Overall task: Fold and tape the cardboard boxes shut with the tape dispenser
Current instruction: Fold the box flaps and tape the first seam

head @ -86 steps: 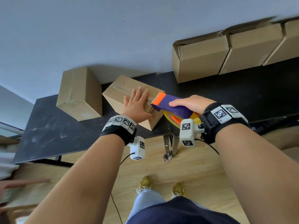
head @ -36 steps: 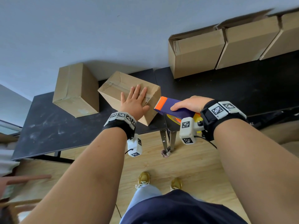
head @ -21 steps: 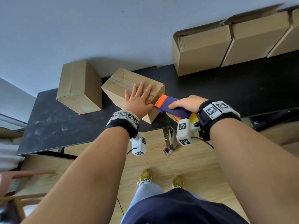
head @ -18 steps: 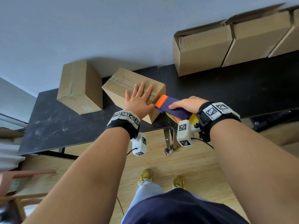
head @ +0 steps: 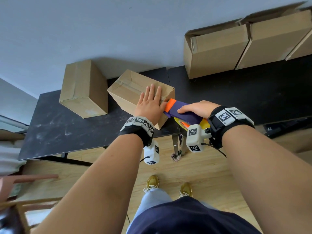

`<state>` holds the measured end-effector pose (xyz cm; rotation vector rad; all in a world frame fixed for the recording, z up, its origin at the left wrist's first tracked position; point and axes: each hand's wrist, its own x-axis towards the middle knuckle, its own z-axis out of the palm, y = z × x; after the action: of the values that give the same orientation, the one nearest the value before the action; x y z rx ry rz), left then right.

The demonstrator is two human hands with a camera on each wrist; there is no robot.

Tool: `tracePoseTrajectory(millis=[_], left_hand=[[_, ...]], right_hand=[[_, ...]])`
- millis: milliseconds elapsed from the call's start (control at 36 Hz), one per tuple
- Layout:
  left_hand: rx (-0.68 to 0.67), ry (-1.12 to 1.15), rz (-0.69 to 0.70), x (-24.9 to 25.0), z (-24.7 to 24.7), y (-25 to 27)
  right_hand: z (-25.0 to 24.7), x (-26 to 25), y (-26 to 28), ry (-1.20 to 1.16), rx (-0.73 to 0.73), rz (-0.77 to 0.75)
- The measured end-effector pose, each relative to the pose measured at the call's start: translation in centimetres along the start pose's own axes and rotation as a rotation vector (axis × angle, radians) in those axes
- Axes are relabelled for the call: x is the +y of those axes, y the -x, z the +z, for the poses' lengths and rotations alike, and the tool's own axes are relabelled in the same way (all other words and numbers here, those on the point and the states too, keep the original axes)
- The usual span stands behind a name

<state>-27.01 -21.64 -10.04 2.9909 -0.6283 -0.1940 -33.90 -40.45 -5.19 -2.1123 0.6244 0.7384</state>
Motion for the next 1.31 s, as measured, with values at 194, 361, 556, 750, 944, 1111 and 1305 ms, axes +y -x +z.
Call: tracePoseTrajectory(millis=[194, 361, 556, 750, 944, 1111, 1305], left_hand=[[0.004, -0.017, -0.006, 0.2, 0.0, -0.1], [0.012, -0.018, -0.027, 0.5, 0.0, -0.3], [0.029, 0.054, -0.077, 1.0, -0.1, -0.8], [0.111, 0.456, -0.116, -0.4, -2.7, -0.9], [-0.063, 0.134, -0.017, -4.4, -4.2, 0.2], [-0.071, -0.078, 0.003, -5.3, -3.1, -0.3], [0.055, -0.268, -0.017, -3.4, -2.8, -1.7]], right_hand=[[-0.2, -0.3, 0.4, -0.267, -0.188, -0.073], [-0.4, -0.4, 0.6, -0.201, -0.167, -0.032], [-0.6, 1.7, -0.5, -0.099, 0.075, 0.129], [-1.5, 0.4, -0.1, -0.239, 0.177, 0.068], [-1.8, -1.6, -0.6, -0.327, 0.205, 0.023], [-2.0, -2.6, -0.9, -0.317, 0.222, 0.019], [-2.7, -3.3, -0.9, -0.391, 0.275, -0.014]])
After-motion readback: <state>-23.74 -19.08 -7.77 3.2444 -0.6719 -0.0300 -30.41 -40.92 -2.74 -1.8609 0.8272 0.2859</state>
